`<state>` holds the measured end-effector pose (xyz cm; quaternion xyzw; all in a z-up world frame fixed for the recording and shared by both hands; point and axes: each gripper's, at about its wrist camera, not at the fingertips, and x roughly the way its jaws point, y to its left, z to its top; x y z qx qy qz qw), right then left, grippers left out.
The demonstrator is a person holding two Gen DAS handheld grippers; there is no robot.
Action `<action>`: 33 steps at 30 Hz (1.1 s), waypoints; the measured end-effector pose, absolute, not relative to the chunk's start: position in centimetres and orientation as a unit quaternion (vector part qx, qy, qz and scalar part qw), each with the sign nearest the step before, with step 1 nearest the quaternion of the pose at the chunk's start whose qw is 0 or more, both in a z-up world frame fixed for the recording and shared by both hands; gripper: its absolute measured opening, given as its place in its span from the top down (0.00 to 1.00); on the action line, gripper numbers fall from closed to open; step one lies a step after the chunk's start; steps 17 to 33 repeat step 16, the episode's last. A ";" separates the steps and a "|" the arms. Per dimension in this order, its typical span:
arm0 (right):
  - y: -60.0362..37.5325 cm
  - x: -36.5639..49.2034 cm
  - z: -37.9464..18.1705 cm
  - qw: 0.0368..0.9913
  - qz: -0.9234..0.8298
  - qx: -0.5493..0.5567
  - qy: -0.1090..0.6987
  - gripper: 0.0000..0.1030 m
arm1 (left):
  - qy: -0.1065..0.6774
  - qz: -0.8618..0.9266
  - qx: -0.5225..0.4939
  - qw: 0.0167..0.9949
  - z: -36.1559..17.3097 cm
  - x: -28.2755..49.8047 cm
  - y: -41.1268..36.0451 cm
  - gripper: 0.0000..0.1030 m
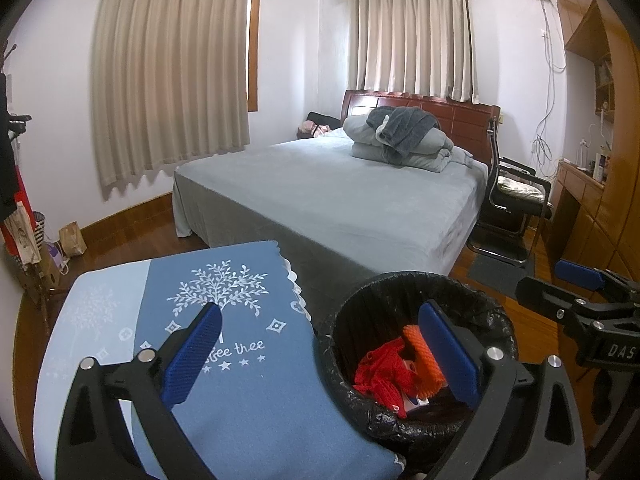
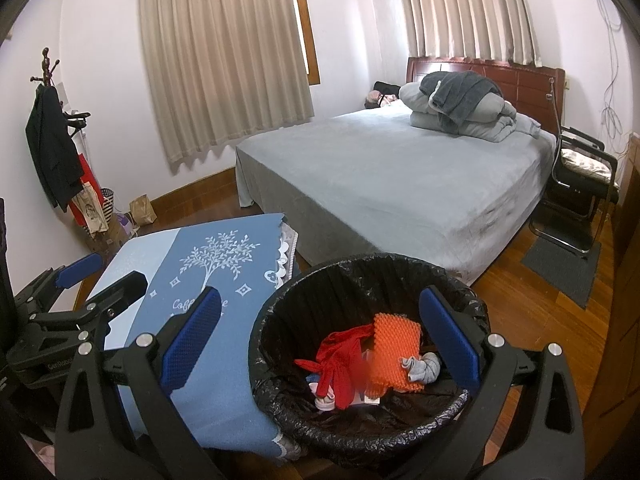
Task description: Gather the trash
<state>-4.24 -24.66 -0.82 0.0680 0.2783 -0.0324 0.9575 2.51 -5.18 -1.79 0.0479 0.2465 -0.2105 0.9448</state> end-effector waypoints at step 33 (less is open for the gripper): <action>-24.8 -4.1 -0.7 0.957 -0.033 0.069 0.278 0.06 | 0.251 -0.211 0.047 0.944 -2.2 1.9 -5.1 0.06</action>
